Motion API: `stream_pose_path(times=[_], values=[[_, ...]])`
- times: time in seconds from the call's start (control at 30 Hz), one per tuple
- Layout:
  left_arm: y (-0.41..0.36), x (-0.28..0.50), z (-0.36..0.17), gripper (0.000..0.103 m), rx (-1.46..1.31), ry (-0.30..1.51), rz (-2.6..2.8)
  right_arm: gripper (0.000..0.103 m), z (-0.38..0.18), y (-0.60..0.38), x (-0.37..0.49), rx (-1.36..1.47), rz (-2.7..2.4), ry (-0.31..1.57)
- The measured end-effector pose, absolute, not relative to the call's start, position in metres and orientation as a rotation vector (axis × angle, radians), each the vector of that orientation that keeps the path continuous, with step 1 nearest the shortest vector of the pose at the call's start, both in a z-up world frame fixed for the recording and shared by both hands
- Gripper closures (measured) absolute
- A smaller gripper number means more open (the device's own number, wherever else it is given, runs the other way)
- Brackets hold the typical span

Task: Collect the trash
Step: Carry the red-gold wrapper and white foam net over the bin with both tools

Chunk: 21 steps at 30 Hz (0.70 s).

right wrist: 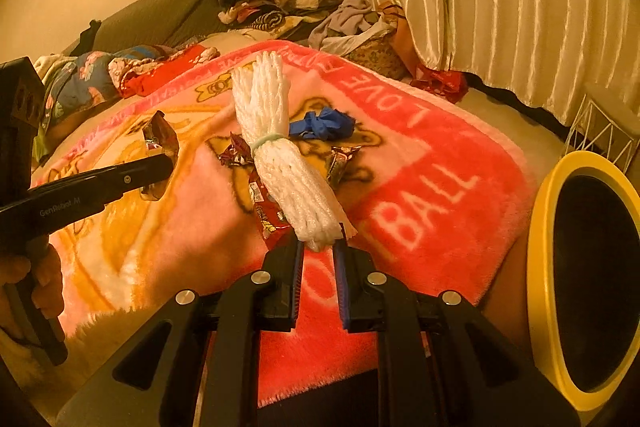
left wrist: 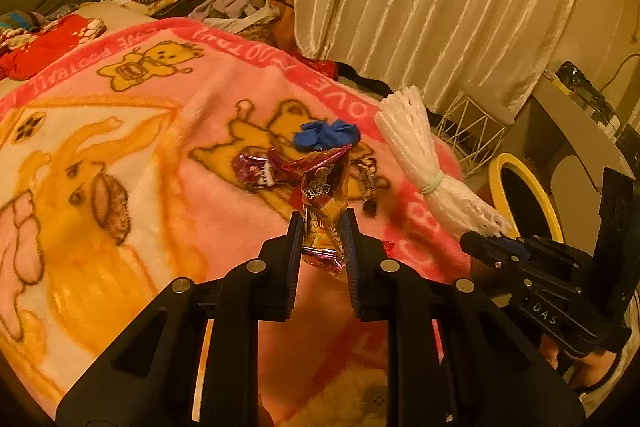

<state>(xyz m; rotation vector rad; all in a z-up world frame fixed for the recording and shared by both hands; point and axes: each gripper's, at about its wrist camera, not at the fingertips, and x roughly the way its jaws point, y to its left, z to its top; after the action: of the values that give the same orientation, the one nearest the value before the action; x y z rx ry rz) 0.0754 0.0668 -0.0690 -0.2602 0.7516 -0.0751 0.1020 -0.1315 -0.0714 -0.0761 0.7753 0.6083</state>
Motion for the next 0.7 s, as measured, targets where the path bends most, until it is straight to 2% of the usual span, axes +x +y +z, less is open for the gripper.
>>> stream_pose_path(times=[0.7], values=[[0.009,0.085,-0.039,0.089,-0.199,0.691,-0.187,0.089,-0.051,-0.186,0.098,0.021,0.516,0.707]])
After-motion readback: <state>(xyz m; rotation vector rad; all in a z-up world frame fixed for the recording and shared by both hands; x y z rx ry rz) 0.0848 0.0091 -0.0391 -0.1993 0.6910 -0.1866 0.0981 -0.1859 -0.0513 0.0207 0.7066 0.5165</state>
